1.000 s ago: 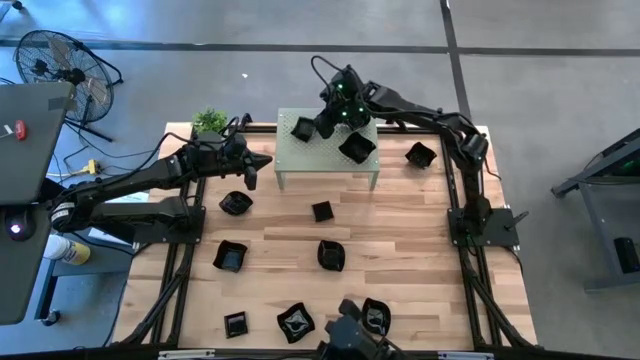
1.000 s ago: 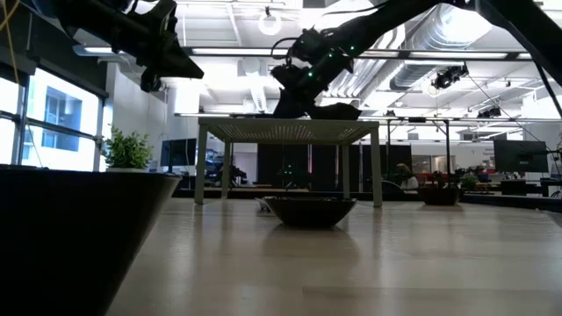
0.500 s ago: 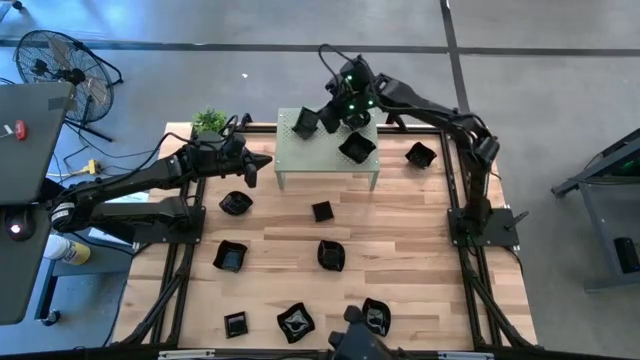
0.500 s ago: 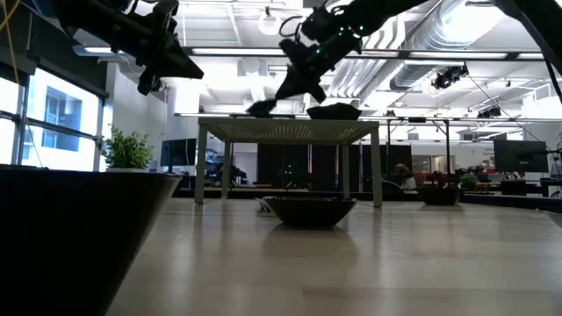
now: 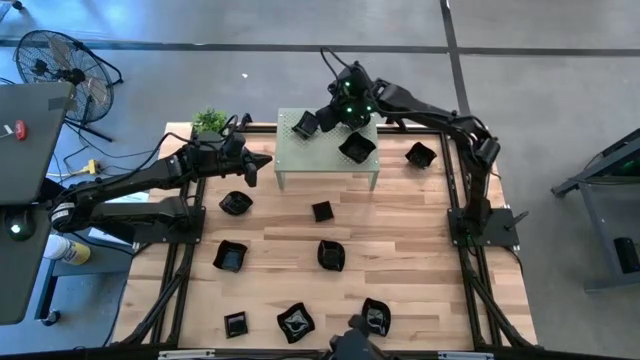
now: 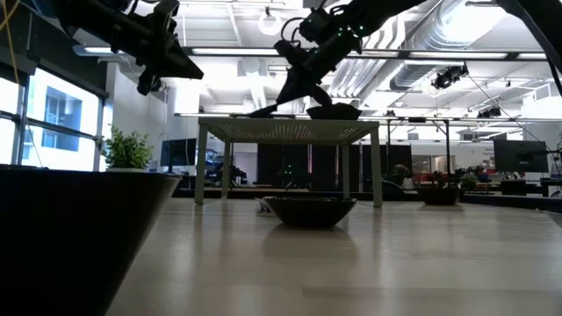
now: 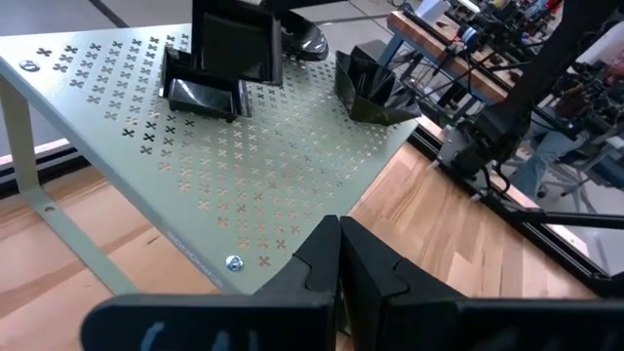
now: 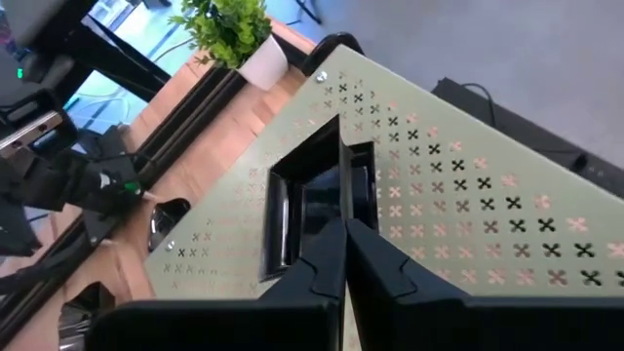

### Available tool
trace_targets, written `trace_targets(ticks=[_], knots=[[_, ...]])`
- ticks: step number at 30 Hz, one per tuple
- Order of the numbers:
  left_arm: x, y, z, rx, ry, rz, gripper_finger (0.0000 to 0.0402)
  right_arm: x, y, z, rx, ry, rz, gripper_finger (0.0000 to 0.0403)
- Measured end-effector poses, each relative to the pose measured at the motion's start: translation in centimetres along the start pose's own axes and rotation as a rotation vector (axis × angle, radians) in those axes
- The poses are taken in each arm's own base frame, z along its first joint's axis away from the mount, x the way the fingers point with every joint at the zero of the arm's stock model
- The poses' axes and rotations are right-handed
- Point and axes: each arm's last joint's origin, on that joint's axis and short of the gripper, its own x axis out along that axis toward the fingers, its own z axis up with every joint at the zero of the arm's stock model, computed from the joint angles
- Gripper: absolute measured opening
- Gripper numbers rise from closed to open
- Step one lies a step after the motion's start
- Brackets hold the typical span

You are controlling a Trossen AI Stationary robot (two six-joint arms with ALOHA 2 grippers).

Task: Pick & Place Mini shaped plates
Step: Stack the black square plate on top of the black square plate on the shelf, then stack the black leaf-shaped plate on top of the black leaf-shaped plate on the shelf

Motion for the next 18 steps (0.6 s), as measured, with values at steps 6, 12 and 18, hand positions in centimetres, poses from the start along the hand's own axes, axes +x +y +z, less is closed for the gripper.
trace_targets(ticks=[6, 12, 18], knots=[[0.0, 0.0, 0.0, 0.004, 0.000, 0.000, 0.0001, 1.2, 0.1, -0.3, 0.030, 0.000, 0.004, 0.0008], [0.0, 0.0, 0.0, 0.005, 0.001, 0.000, 0.0001, 1.3, 0.1, -0.4, 0.033, 0.001, 0.004, 0.0042], [0.0, 0.0, 0.0, 0.005, 0.001, -0.001, 0.0001, 0.3, 0.3, 0.0, -0.059, -0.002, 0.039, 0.0082]])
